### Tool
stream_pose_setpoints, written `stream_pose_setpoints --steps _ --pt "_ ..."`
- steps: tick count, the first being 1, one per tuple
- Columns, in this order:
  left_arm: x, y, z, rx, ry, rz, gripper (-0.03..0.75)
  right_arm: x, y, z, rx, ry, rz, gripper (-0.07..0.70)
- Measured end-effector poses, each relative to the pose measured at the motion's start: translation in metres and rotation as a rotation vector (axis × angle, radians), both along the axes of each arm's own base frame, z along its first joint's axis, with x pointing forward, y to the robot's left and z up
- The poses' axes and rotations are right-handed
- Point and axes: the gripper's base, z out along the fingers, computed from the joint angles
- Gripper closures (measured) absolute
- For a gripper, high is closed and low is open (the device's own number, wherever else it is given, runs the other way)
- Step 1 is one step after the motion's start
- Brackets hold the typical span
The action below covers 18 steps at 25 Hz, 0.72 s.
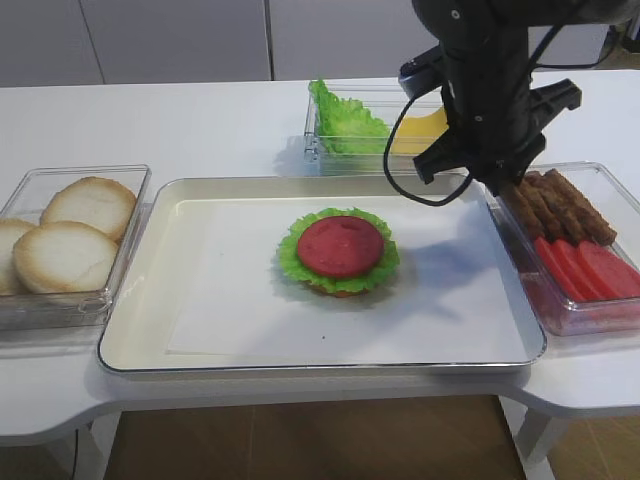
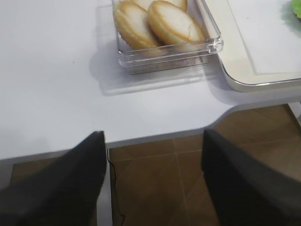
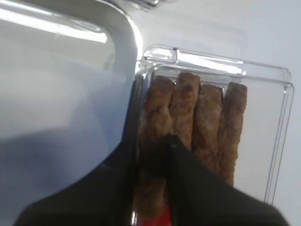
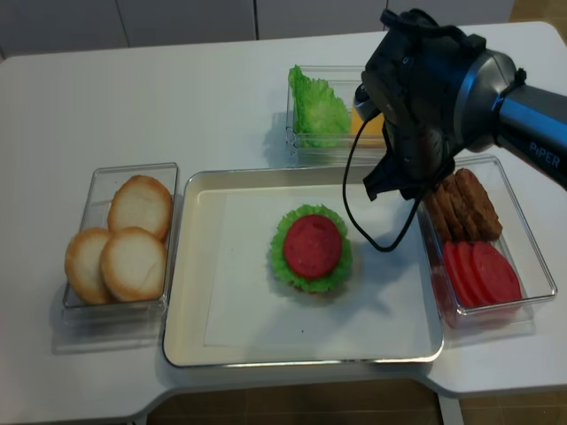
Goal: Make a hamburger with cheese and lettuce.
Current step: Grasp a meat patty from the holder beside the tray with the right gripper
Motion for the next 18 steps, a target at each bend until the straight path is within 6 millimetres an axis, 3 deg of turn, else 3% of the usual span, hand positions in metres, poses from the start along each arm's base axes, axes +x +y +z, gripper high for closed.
stream_pose_setpoints --steps 4,18 --pt "0.0 0.0 0.0 0.0 0.0 0.0 0.249 0.0 0.0 0.0 0.002 -0.002 -0.005 0.512" --pt "0.0 0.0 0.0 0.0 0.0 0.0 0.249 -0.0011 -0.0003 0.0055 0.026 -0.031 -0.032 0.517"
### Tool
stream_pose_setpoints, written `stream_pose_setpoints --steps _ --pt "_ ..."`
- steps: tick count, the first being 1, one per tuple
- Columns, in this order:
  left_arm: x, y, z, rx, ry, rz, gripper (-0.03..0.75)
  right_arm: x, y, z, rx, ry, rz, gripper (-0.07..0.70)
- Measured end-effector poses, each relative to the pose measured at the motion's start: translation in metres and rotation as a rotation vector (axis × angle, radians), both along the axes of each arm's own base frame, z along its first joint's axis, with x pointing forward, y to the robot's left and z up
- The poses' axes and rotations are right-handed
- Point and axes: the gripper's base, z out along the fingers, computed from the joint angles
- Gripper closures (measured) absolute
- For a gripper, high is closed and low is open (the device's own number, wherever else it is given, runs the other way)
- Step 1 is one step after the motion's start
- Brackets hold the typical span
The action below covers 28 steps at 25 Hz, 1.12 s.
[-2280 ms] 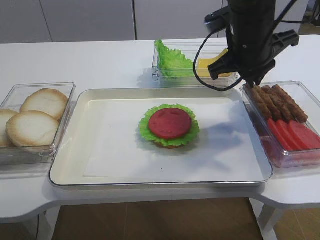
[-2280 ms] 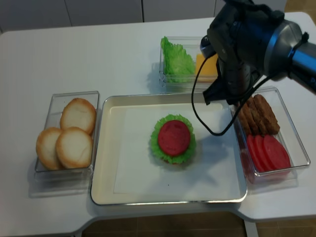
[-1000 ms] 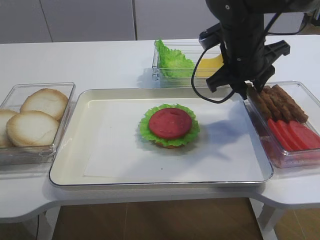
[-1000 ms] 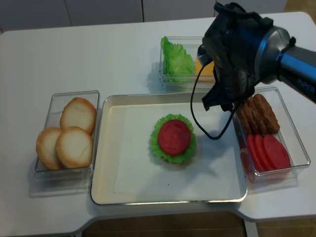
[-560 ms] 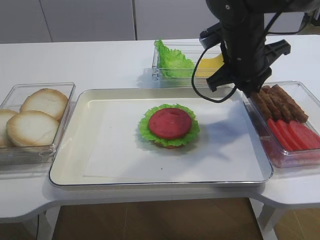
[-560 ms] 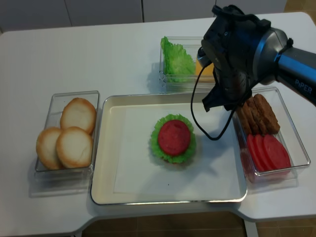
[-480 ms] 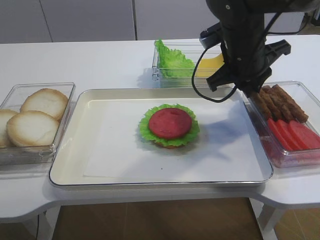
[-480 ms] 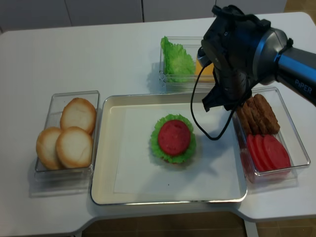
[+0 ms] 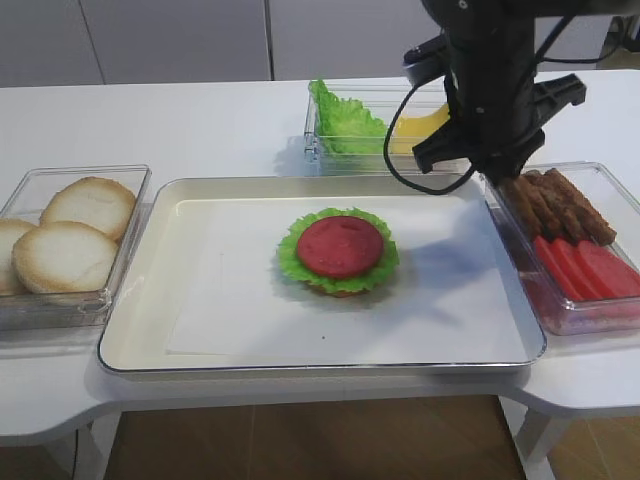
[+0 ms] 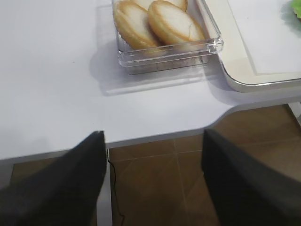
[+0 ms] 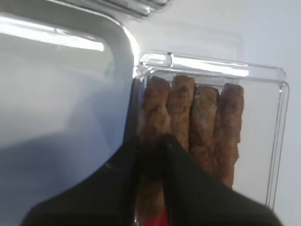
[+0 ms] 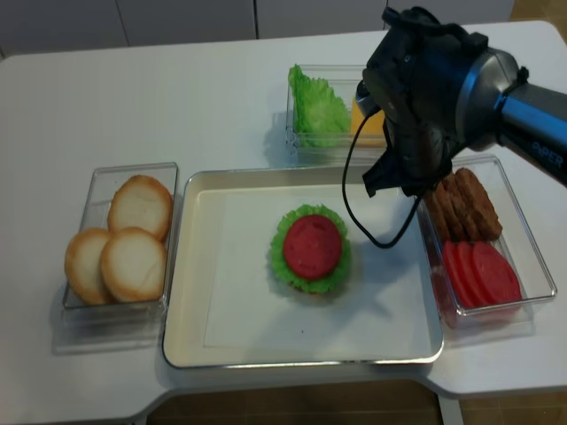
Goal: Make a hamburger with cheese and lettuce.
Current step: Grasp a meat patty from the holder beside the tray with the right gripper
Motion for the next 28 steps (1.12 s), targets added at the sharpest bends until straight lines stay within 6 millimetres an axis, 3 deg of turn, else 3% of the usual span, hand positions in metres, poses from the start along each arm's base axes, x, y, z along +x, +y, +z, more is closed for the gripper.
stream_pose_setpoints --steps 12,28 --pt "0.0 0.0 0.0 0.0 0.0 0.0 0.249 -0.011 -0.004 0.031 0.062 -0.074 -0.011 0.518" --pt "0.0 0.0 0.0 0.0 0.0 0.0 0.249 -0.047 -0.016 0.09 0.185 -0.137 0.003 0.519"
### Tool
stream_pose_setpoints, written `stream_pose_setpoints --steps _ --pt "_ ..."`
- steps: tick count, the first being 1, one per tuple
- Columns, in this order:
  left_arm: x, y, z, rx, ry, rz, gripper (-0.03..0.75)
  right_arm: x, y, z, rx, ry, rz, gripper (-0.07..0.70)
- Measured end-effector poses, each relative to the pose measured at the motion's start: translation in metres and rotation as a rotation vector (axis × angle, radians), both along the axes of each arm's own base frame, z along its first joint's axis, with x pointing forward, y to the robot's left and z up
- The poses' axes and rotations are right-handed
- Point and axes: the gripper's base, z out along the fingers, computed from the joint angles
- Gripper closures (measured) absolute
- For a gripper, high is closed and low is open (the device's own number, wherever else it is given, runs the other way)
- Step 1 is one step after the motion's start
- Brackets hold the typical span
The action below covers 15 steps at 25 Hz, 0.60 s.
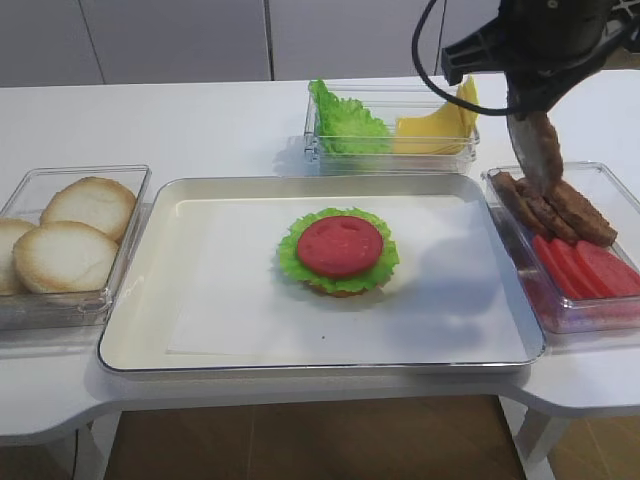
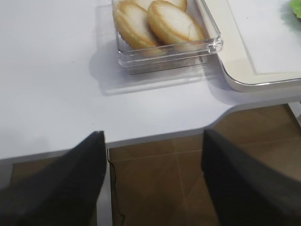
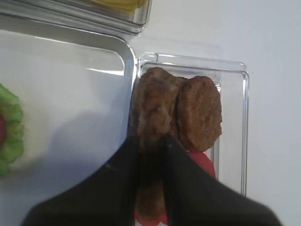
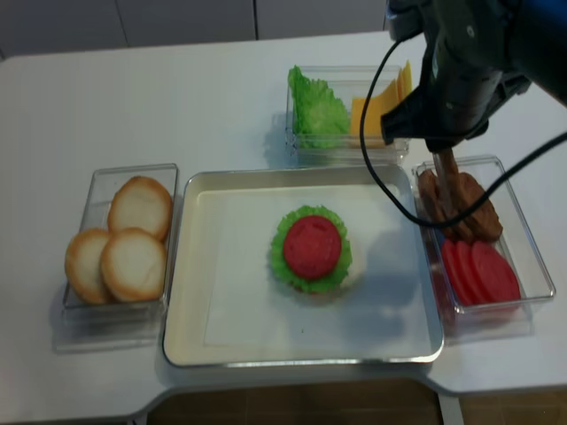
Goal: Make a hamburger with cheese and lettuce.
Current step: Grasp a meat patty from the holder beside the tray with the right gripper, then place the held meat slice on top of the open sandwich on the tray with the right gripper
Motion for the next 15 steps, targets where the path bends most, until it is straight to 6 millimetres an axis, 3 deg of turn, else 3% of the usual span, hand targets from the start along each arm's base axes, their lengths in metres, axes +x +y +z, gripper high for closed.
stream_pose_setpoints --steps 6,15 --pt "0.0 0.0 0.0 0.0 0.0 0.0 0.249 -0.02 0.019 0.013 0.015 -0.028 0.087 0.519" --pt "0.0 0.0 0.0 0.0 0.0 0.0 0.249 -0.05 0.062 0.014 0.026 -0.05 0.197 0.519"
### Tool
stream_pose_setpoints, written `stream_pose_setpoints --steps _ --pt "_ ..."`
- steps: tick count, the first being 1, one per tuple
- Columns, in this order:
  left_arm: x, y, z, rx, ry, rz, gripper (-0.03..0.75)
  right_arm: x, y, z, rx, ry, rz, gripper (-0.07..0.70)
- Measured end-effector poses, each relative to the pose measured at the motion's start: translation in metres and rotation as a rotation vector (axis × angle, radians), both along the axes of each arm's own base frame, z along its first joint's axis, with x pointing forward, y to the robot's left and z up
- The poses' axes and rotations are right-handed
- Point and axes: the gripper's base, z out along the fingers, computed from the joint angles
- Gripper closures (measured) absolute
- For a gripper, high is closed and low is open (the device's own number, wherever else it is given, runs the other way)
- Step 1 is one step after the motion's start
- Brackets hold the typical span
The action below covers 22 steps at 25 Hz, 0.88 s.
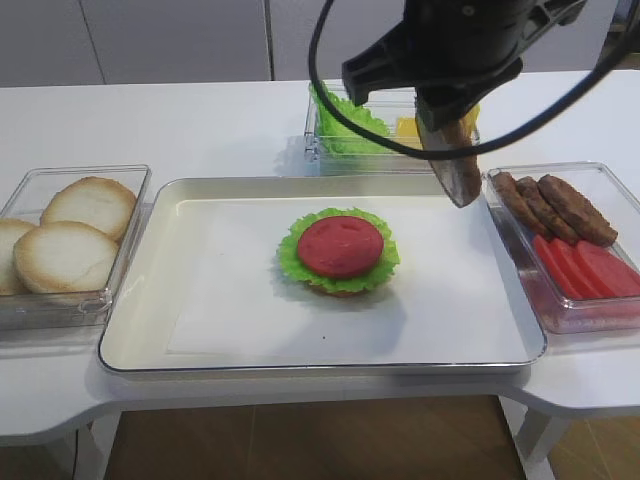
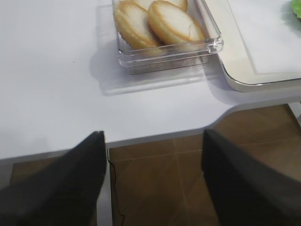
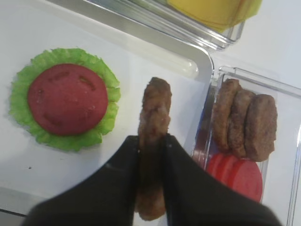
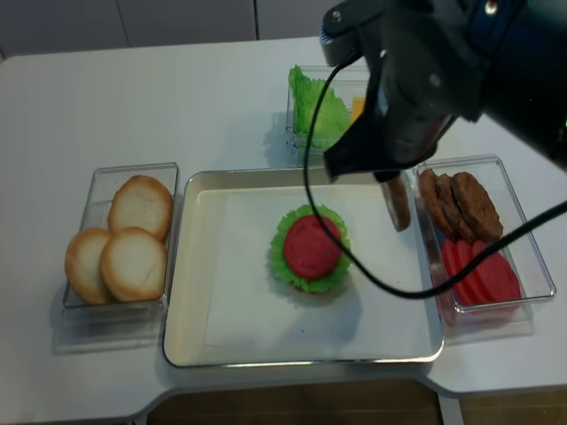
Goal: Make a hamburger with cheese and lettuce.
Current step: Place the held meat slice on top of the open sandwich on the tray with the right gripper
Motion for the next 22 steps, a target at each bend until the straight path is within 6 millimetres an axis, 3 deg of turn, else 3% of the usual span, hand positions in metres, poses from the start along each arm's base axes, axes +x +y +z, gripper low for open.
stream_pose_setpoints --steps 7,16,22 --pt "0.0 0.0 0.0 0.0 0.0 0.0 0.249 -0.009 0.016 -0.002 -0.025 -0.033 0.022 0.519" --pt "0.0 0.0 0.0 0.0 0.0 0.0 0.249 0.021 0.048 -0.011 -0.045 -0.046 0.041 0.519" --pt "0.0 0.0 0.0 0.0 0.0 0.0 0.249 0.034 0.065 -0.028 -0.056 -0.016 0.053 0.519"
